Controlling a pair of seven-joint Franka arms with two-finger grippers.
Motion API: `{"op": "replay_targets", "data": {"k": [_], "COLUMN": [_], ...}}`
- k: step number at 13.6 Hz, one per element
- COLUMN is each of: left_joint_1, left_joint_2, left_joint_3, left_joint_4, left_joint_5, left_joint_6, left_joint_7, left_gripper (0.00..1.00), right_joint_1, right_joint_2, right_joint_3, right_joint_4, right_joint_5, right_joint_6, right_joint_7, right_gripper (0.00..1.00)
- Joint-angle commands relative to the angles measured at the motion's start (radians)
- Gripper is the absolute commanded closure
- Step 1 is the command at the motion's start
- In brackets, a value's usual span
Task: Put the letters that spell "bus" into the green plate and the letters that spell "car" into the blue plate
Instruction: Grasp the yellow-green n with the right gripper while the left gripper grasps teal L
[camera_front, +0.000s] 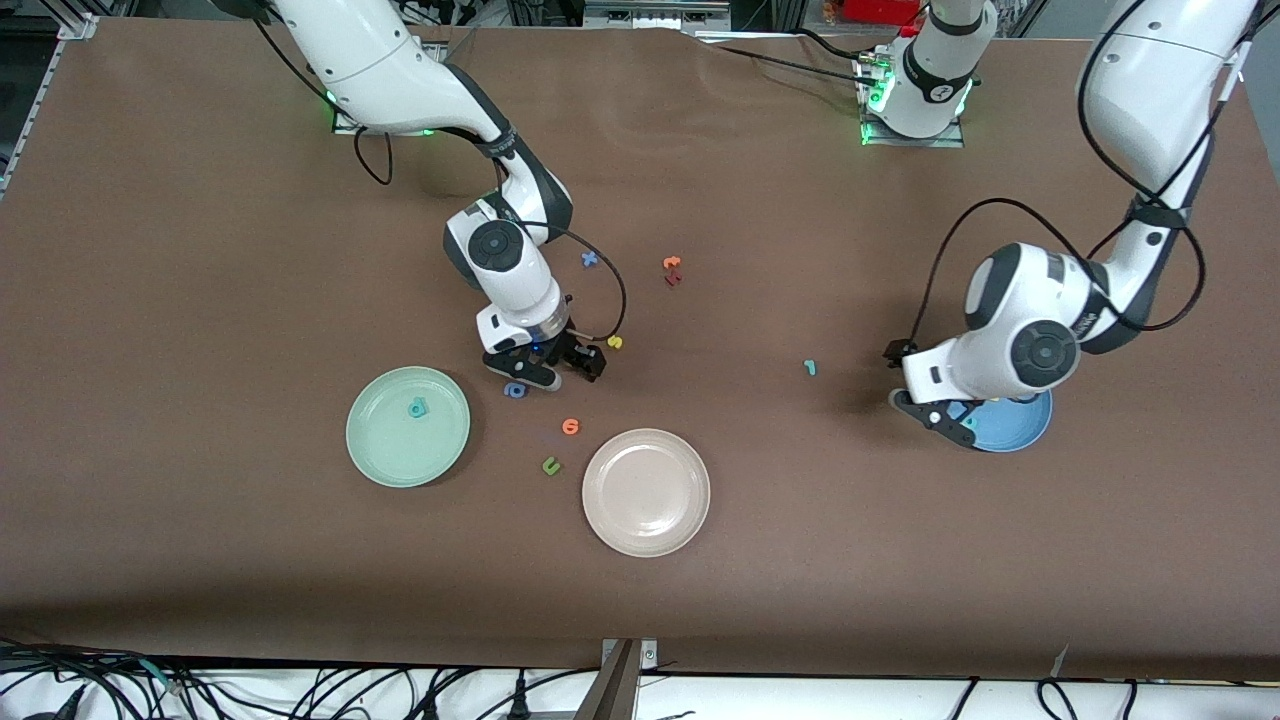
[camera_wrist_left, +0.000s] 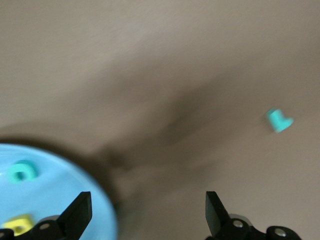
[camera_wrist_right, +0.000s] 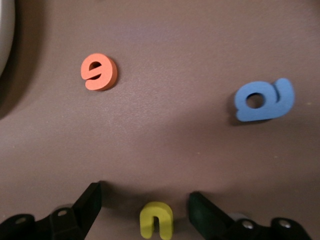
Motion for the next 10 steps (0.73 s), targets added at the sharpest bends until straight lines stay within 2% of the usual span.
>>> {"op": "replay_targets", "data": {"k": [1,3,6,7,9,10], "left_joint_1": [-0.132,-0.191,-0.22,-0.22,-0.223,-0.22], "left_joint_2": [-0.009,0.014,0.057,0.057,0.069,0.071], "left_joint_3": [0.01,0.01,0.011,0.013,0.013,0.014], "left_joint_4": [0.011,0.011,0.007,0.005,-0.001,-0.004], "left_joint_5": [-0.016,-0.016,-0.006,-0.004,-0.004,-0.004], "left_joint_6": [-0.01,0.05,0.114,0.118,0.119,0.119], "left_joint_7": [-0.262,-0.419,-0.487,-0.487,-0.494,-0.496], "left_gripper": [0.0,0.0,0.01,0.07,0.41,0.51], "right_joint_1": [0.008,0.009,0.009,0.009,0.008,0.008], "right_joint_2": [0.013,0.012,0.01,0.01,-0.005,-0.022], "right_joint_3": [-0.004,-0.004,-0.004,-0.004,0.003,0.008], "right_joint_4": [0.026,0.023,0.017,0.017,0.017,0.02], "right_joint_5": [-0.004,-0.003,-0.003,-0.003,0.005,0.005], "right_joint_6": [0.003,0.001,0.0,0.0,-0.021,-0.066], "right_joint_7": [0.017,0.02,0.018,0.02,0.017,0.018], "right_gripper": [0.18,0.19,0.27,0.27,0.25,0.25]}}
